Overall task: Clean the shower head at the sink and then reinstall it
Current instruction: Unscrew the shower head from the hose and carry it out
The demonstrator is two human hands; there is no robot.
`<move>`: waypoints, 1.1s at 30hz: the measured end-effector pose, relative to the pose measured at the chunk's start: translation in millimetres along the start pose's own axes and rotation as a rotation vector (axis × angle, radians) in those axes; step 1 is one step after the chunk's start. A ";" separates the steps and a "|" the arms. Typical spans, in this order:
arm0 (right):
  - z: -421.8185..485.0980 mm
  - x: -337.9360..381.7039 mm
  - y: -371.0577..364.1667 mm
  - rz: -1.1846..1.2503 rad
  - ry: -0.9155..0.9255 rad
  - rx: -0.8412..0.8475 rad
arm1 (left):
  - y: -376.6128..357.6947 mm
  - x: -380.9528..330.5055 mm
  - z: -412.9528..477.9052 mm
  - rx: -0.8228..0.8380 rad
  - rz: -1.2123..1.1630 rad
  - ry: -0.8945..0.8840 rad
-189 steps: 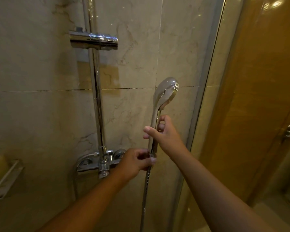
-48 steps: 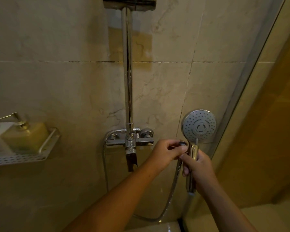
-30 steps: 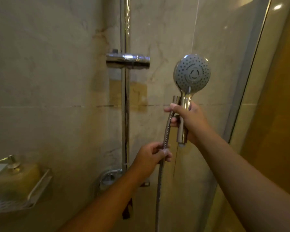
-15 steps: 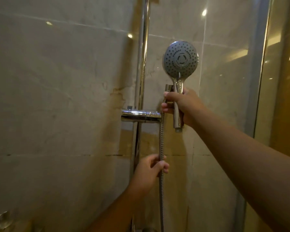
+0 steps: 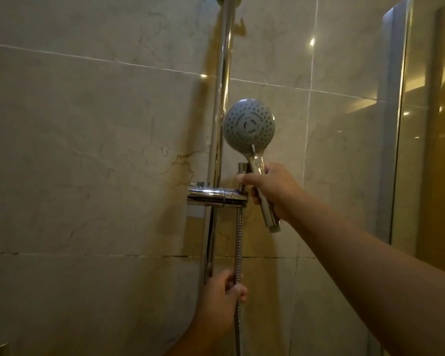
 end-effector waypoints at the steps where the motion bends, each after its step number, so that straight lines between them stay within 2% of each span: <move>1: -2.4 -6.8 -0.3 -0.021 -0.008 0.002 | -3.1 6.0 -2.6 0.005 0.019 0.006; 4: -9.6 -23.3 -2.7 -0.009 -0.022 0.006 | -10.8 26.5 -9.1 0.005 0.088 0.026; 11: -19.6 -35.7 -8.7 0.209 -0.044 -0.009 | -16.5 57.0 -19.6 -0.044 0.075 0.101; 15: -27.8 -41.4 -5.5 0.204 -0.020 -0.046 | -16.3 59.8 -21.8 -0.020 0.087 0.134; 20: -58.6 -65.1 7.4 0.125 0.001 -0.106 | -10.7 61.8 -35.8 -0.079 0.153 0.153; 25: -108.3 -99.2 16.3 0.391 -0.157 -0.100 | -17.6 65.0 -79.0 -0.064 0.197 0.265; 29: -160.0 -121.0 18.8 0.672 -0.294 -0.054 | -12.2 55.4 -126.1 -0.174 0.116 0.298; 33: -206.9 -135.4 18.5 0.813 -0.344 0.037 | -26.1 38.9 -170.9 -0.253 0.094 0.298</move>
Point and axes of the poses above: each hand's wrist, its own z-axis towards the middle knuckle, its own y-axis out of the back of the hand, x = y × z, the point moved 9 cm from there along z, towards the middle knuckle, and after that the axes turned 9 degrees about z, right-handed, at the moved point
